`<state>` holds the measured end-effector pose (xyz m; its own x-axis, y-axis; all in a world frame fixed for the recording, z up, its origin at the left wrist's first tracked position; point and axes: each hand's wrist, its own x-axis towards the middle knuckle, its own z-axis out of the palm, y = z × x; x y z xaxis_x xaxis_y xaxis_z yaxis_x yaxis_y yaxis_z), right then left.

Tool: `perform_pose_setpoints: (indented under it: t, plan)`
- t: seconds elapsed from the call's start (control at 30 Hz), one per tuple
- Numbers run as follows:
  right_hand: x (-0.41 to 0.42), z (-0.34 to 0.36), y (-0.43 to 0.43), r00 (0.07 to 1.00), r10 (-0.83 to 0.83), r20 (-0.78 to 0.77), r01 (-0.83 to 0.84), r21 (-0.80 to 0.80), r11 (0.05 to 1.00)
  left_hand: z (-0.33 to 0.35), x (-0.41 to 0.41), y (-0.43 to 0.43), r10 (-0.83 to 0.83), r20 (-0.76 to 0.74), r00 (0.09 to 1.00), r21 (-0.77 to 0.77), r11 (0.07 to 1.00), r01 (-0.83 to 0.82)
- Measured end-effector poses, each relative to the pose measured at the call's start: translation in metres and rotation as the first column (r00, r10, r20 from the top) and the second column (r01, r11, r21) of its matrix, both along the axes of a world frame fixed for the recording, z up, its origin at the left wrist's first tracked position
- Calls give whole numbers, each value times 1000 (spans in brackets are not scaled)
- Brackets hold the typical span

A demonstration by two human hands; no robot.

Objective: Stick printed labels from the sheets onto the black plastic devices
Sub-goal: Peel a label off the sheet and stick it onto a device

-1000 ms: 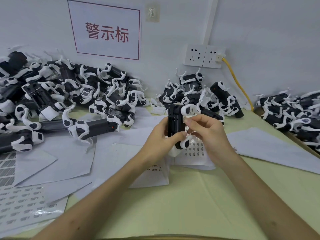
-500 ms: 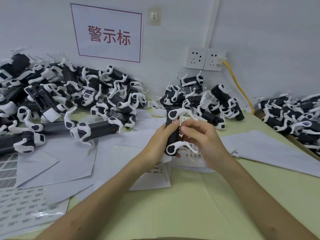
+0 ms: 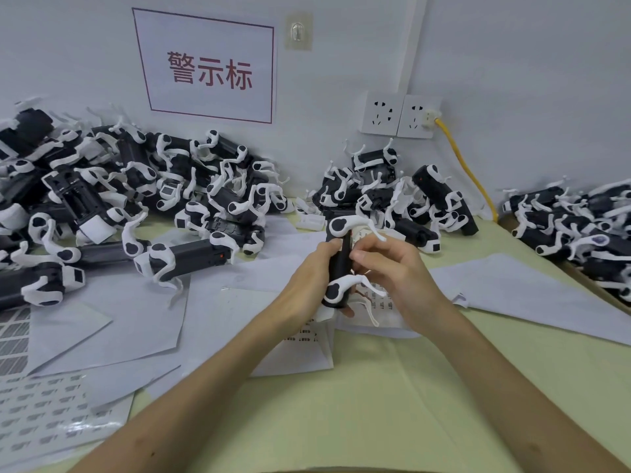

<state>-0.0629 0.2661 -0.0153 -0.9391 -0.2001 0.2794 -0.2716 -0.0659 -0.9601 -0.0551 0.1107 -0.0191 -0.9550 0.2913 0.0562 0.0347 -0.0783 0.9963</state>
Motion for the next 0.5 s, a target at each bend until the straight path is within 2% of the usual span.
perform_pose_setpoints:
  t: [0.23, 0.43, 0.5]
  plan:
    - [-2, 1, 2, 1000, -9, -25, 9, 35, 999, -16, -23, -4, -49, -5, 999, -20, 999, 49]
    - [-3, 0, 2, 999, -3, -42, 5, 45, 999, -26, -47, 0, 55, 115, 992, 17, 998, -58]
    - [-3, 0, 2, 999, 0, -43, 2, 47, 999, -15, -38, 4, 64, 122, 990, -42, 997, -60]
